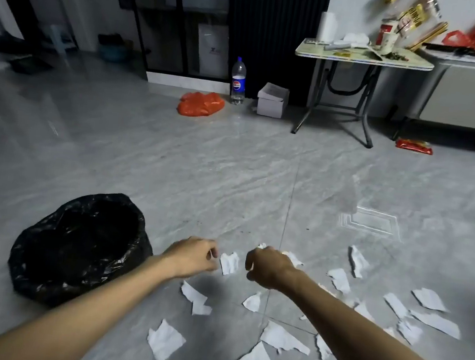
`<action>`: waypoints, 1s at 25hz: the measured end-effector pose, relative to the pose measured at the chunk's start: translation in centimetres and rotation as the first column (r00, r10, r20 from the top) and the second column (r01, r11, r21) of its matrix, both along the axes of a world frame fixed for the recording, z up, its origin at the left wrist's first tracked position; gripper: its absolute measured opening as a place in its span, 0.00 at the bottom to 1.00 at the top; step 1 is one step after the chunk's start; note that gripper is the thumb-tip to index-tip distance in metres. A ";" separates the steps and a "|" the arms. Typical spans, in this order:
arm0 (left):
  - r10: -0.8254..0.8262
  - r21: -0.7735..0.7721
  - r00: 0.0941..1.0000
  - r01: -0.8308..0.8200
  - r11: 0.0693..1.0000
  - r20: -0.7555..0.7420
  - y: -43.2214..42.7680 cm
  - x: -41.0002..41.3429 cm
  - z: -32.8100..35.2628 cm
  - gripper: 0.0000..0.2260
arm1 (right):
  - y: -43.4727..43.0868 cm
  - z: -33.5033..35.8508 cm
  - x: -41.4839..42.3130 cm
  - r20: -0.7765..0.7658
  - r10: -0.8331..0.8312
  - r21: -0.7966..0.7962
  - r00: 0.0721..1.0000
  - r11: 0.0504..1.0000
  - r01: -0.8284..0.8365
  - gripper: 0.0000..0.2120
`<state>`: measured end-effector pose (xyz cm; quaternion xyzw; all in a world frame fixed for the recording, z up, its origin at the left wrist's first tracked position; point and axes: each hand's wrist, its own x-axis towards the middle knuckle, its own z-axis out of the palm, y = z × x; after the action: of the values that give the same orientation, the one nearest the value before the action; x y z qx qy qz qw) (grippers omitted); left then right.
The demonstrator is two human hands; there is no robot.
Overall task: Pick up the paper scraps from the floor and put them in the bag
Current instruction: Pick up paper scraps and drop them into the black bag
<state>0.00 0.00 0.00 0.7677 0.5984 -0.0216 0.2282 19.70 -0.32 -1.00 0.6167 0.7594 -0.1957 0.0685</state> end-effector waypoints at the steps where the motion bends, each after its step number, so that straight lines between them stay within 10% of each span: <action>1: 0.010 -0.019 1.000 -0.010 1.000 -0.020 -0.3 -0.4 -0.9 0.15 | 0.0 -0.7 -0.3 0.022 0.026 -0.046 0.999 0.999 -0.025 0.15; 10: 0.041 -0.210 0.987 -0.073 0.975 -0.153 -0.6 -2.2 -10.4 0.24 | 0.0 -11.7 -1.6 0.201 0.137 -0.162 0.970 0.981 -0.105 0.27; 18: 0.009 -0.214 0.981 -0.052 0.976 -0.194 -1.3 -2.3 -14.4 0.26 | -0.8 -15.9 -1.4 -0.114 -0.113 -0.086 0.987 0.991 0.104 0.11; 25: 0.081 -0.065 0.990 -0.089 0.994 -0.114 -2.4 -1.2 -16.7 0.08 | 0.9 -12.7 -3.6 -0.671 -0.512 -0.308 0.537 0.851 0.426 0.08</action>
<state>-1.20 -2.45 -16.68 0.7305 0.6413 -0.0753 0.2222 16.10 0.54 -13.66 0.6611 0.5161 -0.4770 -0.2628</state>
